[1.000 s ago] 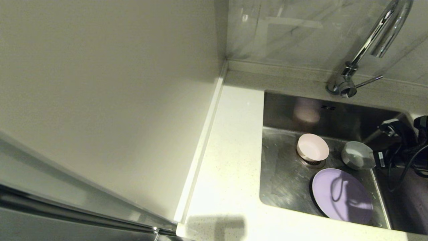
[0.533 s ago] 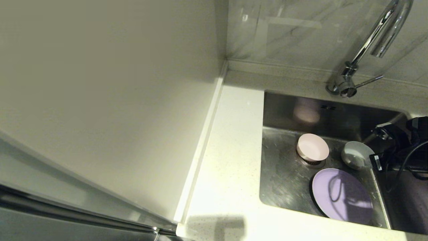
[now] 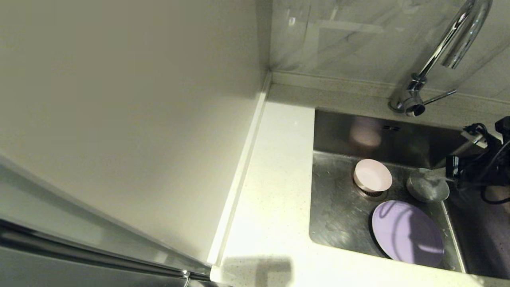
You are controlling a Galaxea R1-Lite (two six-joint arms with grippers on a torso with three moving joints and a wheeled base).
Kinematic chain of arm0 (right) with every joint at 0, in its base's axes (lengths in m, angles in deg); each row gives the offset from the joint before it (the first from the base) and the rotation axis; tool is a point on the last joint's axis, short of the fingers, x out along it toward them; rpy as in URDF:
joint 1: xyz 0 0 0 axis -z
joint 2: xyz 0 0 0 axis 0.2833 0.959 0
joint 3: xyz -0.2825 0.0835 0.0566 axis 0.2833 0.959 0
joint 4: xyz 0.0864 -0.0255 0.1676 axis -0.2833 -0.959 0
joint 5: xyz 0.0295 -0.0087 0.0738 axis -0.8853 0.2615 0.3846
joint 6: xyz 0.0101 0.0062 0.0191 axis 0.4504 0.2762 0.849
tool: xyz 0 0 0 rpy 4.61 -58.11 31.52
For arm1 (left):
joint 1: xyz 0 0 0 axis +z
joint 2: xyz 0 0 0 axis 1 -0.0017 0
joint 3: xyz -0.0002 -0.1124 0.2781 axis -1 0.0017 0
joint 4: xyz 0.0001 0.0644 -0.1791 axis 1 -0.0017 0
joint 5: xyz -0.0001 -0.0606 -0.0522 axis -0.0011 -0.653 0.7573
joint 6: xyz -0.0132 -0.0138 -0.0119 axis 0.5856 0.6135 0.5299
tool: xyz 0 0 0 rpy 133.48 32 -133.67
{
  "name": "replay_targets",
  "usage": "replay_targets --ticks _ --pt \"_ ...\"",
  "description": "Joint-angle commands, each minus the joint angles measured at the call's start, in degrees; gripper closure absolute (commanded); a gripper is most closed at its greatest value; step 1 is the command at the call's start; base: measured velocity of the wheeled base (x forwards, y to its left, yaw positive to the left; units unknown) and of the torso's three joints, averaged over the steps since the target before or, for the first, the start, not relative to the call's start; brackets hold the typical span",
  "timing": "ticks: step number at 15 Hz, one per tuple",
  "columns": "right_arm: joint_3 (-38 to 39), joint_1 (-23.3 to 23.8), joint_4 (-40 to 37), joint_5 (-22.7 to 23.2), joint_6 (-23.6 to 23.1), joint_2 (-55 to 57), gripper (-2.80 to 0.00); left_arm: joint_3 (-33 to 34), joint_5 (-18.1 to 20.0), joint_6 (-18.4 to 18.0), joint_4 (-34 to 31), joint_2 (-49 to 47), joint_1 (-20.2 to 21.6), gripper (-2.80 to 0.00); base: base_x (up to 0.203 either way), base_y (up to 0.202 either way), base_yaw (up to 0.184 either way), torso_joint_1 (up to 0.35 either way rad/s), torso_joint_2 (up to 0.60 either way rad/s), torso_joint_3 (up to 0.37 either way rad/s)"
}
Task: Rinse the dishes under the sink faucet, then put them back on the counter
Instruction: Put a bowl back to the table from the sink
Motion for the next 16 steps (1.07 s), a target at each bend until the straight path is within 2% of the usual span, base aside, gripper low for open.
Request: replay_targets --ticks 1,4,5,8,9,11,12,13,14,16 --pt "-2.7 0.0 -0.6 0.2 5.7 1.0 0.00 0.2 0.0 0.0 0.0 0.0 -0.1 0.00 0.000 0.000 0.000 0.000 0.00 0.000" --pt "-2.8 0.0 -1.0 -1.1 6.8 2.3 0.00 0.2 0.0 0.0 0.0 0.0 -0.1 0.00 0.000 0.000 0.000 0.000 0.00 0.000" --pt "-2.8 0.0 -0.8 -1.8 6.8 2.5 -2.80 0.2 0.0 0.0 0.0 0.0 0.0 0.00 0.000 0.000 0.000 0.000 0.00 0.000" --pt "-2.0 0.0 -0.5 -2.0 3.8 2.7 -2.80 0.2 0.0 0.0 0.0 0.0 -0.1 0.00 0.000 0.000 0.000 0.000 0.00 0.000" --pt "-0.7 0.0 -0.4 -2.0 0.3 2.7 -2.80 0.2 0.0 0.0 0.0 0.0 0.0 0.00 0.000 0.000 0.000 0.000 0.00 0.000" --pt "2.7 0.4 1.0 -2.5 -10.8 2.8 -2.80 0.2 0.0 0.0 0.0 0.0 0.0 0.00 0.000 0.000 0.000 0.000 0.00 0.000" --pt "5.3 0.6 4.4 -2.8 -16.5 2.9 -2.80 0.2 0.0 0.0 0.0 0.0 0.0 0.00 0.000 0.000 0.000 0.000 0.00 0.000" --pt "7.6 0.7 10.7 -3.4 -19.8 3.5 -2.80 0.2 0.0 0.0 0.0 0.0 -0.1 0.00 0.000 0.000 0.000 0.000 0.00 0.000" --pt "9.6 0.3 17.1 -4.7 -22.2 5.0 -2.80 0.2 0.0 0.0 0.0 0.0 0.0 0.00 0.000 0.000 0.000 0.000 0.00 0.000" --pt "11.6 -1.4 24.7 -7.2 -25.7 8.0 -2.80 0.2 0.0 0.0 0.0 0.0 0.0 0.00 0.000 0.000 0.000 0.000 0.00 0.000"
